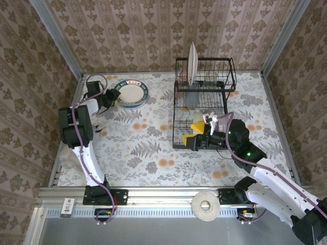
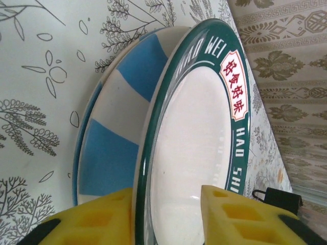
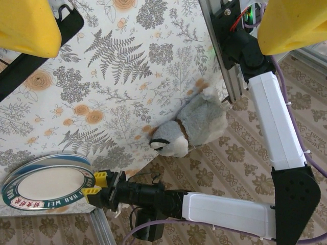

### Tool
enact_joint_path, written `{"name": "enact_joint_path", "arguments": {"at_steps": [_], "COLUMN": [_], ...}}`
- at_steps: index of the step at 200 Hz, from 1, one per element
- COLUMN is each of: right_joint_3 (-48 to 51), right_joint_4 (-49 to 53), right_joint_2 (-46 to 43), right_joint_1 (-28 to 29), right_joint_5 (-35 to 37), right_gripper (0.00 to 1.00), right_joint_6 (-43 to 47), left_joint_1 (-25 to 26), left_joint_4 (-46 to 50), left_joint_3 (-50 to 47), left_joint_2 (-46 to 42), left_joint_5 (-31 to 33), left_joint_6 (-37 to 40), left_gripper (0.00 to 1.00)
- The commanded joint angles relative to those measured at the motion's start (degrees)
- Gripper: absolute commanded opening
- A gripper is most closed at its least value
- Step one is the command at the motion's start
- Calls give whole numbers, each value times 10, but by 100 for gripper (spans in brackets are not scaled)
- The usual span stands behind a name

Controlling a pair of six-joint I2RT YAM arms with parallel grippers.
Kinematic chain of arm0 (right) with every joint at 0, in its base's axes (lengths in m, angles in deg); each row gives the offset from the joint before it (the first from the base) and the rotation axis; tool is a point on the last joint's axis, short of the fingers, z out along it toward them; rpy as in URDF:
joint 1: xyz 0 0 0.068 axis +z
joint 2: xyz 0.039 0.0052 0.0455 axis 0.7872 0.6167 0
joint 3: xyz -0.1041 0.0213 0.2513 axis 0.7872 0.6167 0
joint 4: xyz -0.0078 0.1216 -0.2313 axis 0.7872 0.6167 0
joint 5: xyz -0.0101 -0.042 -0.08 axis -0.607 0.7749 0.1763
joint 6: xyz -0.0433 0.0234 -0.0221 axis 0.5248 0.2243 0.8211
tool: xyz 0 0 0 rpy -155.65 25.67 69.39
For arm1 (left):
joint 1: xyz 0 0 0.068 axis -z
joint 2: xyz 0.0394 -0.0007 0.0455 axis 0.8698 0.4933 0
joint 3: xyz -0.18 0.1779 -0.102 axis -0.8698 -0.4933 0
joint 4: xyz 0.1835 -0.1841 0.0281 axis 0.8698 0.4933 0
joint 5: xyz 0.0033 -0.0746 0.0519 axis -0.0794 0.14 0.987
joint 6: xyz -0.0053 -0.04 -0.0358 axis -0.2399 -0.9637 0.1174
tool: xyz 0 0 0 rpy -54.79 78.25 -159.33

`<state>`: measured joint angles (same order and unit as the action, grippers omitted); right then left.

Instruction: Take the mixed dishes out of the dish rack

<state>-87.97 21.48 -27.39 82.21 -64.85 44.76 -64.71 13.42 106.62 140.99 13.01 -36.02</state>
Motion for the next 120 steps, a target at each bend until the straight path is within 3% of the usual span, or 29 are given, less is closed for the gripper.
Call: {"name": "enact_joint_path", "arguments": {"at_steps": [1, 58, 95, 120], "right_joint_3": [-23, -26, -26, -26], "right_joint_4": [8, 13, 15, 16], "right_joint_2": [-1, 0, 0, -1], "right_joint_1": [4, 8, 10, 11], "right_joint_5": [12, 13, 15, 18], "right_gripper": [100, 100, 100, 100], "right_joint_6": [11, 15, 17, 19], "left_joint_1": [-3, -4, -5, -9], "left_joint_4": [0, 31, 80, 128], "left_joint_3": [16, 21, 31, 22], "left_joint_2": [-14, -40, -68, -106], "left_joint_5": [-2, 11, 43, 93], "left_joint_6": [4, 21, 34, 24], "left_gripper": [43, 67, 99, 100]}}
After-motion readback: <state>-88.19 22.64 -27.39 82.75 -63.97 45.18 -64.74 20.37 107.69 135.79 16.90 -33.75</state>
